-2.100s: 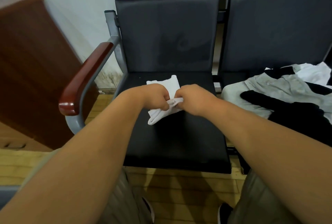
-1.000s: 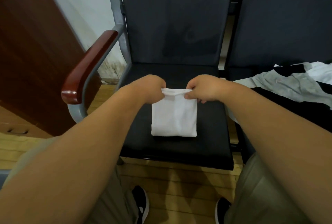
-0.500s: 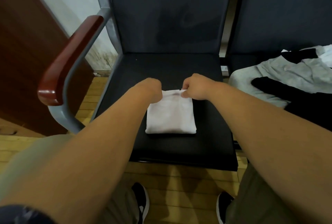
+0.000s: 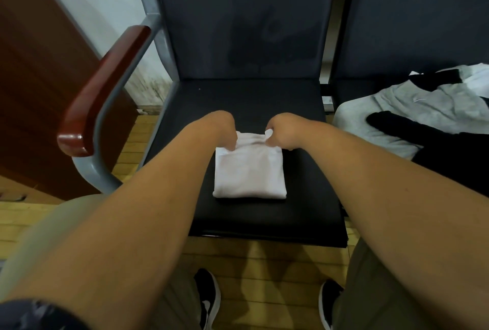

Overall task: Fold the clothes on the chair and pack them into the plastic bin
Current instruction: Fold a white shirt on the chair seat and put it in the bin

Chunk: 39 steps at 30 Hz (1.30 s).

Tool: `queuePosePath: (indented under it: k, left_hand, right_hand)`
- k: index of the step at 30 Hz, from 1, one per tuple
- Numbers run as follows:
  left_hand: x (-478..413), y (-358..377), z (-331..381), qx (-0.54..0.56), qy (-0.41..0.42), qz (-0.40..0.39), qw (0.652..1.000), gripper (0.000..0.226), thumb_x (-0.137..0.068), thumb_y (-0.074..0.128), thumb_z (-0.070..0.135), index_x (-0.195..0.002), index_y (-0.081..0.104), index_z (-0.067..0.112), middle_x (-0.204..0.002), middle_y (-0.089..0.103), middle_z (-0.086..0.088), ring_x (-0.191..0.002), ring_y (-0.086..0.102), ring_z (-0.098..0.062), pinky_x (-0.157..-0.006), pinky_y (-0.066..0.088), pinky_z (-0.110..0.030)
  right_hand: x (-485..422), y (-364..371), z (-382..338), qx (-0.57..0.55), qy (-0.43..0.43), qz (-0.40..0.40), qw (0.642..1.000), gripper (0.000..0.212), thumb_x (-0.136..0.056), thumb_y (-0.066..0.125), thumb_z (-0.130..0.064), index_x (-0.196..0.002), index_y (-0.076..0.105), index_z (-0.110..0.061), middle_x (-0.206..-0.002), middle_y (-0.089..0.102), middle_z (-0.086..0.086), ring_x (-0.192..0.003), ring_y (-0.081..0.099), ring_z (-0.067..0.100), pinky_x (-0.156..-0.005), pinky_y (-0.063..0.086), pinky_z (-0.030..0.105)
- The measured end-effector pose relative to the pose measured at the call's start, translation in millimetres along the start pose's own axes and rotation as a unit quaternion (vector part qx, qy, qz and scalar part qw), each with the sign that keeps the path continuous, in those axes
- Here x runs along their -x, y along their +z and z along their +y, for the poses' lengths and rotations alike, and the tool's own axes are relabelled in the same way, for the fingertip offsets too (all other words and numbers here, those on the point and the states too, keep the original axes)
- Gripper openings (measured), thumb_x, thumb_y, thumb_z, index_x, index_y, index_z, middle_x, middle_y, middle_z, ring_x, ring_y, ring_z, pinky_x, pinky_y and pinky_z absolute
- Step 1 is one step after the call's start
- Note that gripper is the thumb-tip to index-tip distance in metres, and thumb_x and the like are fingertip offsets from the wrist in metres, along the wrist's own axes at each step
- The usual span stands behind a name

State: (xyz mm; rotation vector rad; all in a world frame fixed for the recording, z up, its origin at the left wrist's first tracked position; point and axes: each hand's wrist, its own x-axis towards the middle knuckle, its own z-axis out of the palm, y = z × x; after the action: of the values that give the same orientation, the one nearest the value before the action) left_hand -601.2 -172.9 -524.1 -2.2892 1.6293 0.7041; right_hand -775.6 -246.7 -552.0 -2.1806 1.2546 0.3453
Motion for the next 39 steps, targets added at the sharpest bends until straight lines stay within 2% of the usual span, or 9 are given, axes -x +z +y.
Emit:
queuePosePath:
  k: [2, 7, 11, 15, 20, 27, 32, 36, 39]
  left_hand:
    - [14, -6, -2, 0.020, 0.006, 0.009, 1.000, 0.043, -0.089, 0.080, 0.022, -0.129, 0.066, 0.015, -0.114, 0.066, -0.006, -0.100, 0.064, -0.024, -0.080, 0.049, -0.035]
    - [60, -25, -18, 0.053, 0.046, 0.052, 0.996, 0.036, -0.087, 0.080, 0.024, -0.118, 0.065, 0.019, -0.106, 0.065, -0.001, -0.094, 0.063, -0.021, -0.077, 0.052, -0.036]
    - [105, -41, -37, 0.091, 0.066, 0.081, 0.990, 0.035, -0.084, 0.082, 0.028, -0.113, 0.063, 0.023, -0.106, 0.065, 0.002, -0.094, 0.063, -0.018, -0.089, 0.057, -0.041]
    - [145, -52, -60, 0.126, 0.061, 0.137, 0.981, 0.040, -0.085, 0.082, 0.027, -0.119, 0.062, 0.025, -0.109, 0.064, 0.001, -0.095, 0.062, -0.018, -0.086, 0.052, -0.038]
    - [198, -67, -99, 0.105, 0.038, 0.190, 0.975, 0.022, -0.089, 0.079, 0.023, -0.109, 0.073, 0.022, -0.104, 0.071, -0.002, -0.097, 0.066, -0.024, -0.087, 0.054, -0.040]
    - [274, -62, -196, 0.167, -0.068, 0.255, 0.950, 0.019, -0.091, 0.078, 0.021, -0.110, 0.074, 0.023, -0.101, 0.072, 0.000, -0.092, 0.066, -0.019, -0.075, 0.050, -0.031]
    - [330, -29, -272, 0.193, -0.137, 0.273, 0.932, 0.011, -0.088, 0.078, 0.024, -0.097, 0.072, 0.020, -0.091, 0.069, -0.002, -0.084, 0.064, -0.020, -0.062, 0.049, -0.033]
    - [372, 14, -326, 0.248, -0.195, 0.270, 0.910, 0.012, -0.086, 0.081, 0.028, -0.093, 0.073, 0.023, -0.089, 0.069, -0.002, -0.084, 0.066, -0.021, -0.067, 0.055, -0.037]
    - [397, 54, -360, 0.291, -0.237, 0.263, 0.889, 0.017, -0.085, 0.082, 0.027, -0.098, 0.075, 0.019, -0.091, 0.070, -0.006, -0.088, 0.065, -0.025, -0.078, 0.056, -0.043]
  right_hand:
    - [10, -4, -3, -0.003, -0.001, 0.015, 1.000, 0.020, -0.095, 0.068, -0.021, -0.110, 0.074, -0.010, -0.109, 0.074, 0.015, -0.087, 0.071, 0.026, -0.069, 0.058, 0.034]
    - [59, -19, -18, -0.029, -0.046, 0.066, 0.996, 0.022, -0.096, 0.066, -0.026, -0.119, 0.064, -0.025, -0.115, 0.061, 0.001, -0.097, 0.062, 0.020, -0.074, 0.049, 0.031]
    - [96, -29, -37, -0.097, -0.064, 0.065, 0.991, 0.015, -0.095, 0.060, -0.022, -0.109, 0.059, -0.028, -0.102, 0.071, 0.004, -0.071, 0.077, 0.014, -0.065, 0.061, 0.034]
    - [123, -34, -70, -0.125, -0.108, 0.121, 0.979, 0.016, -0.097, 0.056, -0.021, -0.108, 0.060, -0.032, -0.107, 0.069, 0.000, -0.071, 0.079, 0.011, -0.077, 0.067, 0.042]
    - [143, -40, -136, -0.113, -0.154, 0.177, 0.965, 0.026, -0.094, 0.055, -0.013, -0.099, 0.072, -0.032, -0.103, 0.073, -0.004, -0.077, 0.077, 0.008, -0.079, 0.063, 0.034]
    - [160, -23, -263, -0.015, -0.239, 0.162, 0.957, 0.019, -0.089, 0.059, -0.008, -0.099, 0.074, -0.013, -0.097, 0.074, 0.007, -0.092, 0.072, 0.024, -0.087, 0.061, 0.044]
    - [165, 17, -354, 0.045, -0.309, 0.122, 0.942, 0.021, -0.093, 0.058, -0.007, -0.106, 0.074, -0.006, -0.106, 0.073, 0.015, -0.100, 0.068, 0.031, -0.076, 0.052, 0.034]
    - [165, 62, -419, 0.074, -0.351, 0.072, 0.930, 0.029, -0.089, 0.057, -0.004, -0.111, 0.075, 0.002, -0.108, 0.074, 0.021, -0.089, 0.064, 0.028, -0.065, 0.045, 0.032]
    - [164, 103, -462, 0.114, -0.379, 0.037, 0.918, 0.027, -0.088, 0.056, -0.003, -0.108, 0.076, -0.005, -0.103, 0.072, 0.013, -0.088, 0.062, 0.027, -0.056, 0.039, 0.025]
